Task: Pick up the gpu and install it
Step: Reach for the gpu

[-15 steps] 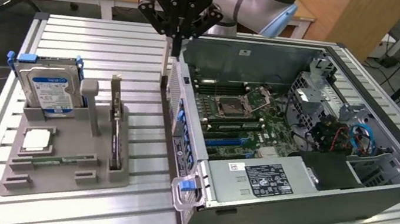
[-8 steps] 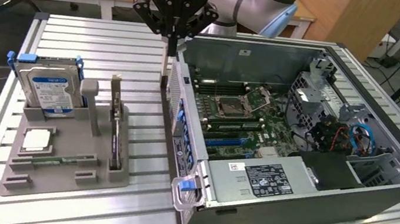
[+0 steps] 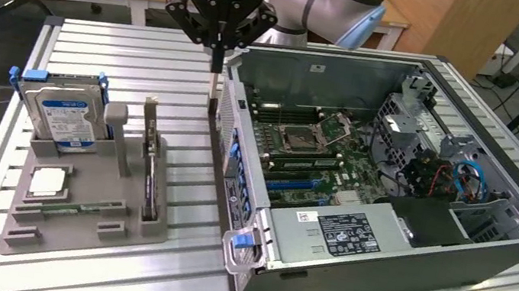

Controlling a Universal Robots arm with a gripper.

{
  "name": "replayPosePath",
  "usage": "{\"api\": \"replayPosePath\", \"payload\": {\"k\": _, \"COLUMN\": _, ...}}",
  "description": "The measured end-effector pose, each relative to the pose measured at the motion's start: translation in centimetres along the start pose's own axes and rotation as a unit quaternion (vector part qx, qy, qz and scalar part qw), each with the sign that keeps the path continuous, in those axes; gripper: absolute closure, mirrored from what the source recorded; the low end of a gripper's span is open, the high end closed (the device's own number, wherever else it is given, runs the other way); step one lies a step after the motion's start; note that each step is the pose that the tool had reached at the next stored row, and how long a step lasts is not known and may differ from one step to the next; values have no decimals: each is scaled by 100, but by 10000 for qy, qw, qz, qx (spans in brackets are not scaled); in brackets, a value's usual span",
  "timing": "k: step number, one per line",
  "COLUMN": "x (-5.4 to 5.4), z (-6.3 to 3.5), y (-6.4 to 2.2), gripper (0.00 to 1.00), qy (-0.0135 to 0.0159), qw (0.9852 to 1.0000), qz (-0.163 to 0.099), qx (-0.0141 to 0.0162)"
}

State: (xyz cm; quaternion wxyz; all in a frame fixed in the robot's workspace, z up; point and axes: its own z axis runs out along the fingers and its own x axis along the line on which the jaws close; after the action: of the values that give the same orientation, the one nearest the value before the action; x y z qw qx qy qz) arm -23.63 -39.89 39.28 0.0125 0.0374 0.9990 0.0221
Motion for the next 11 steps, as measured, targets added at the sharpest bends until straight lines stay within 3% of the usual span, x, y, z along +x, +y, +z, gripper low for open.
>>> {"api": "replayPosePath", "payload": {"k": 11, "x": 92, "z": -2, "y": -7, "gripper": 89, "qy": 0, "qw": 10000, "qz": -1, "qx": 0}}
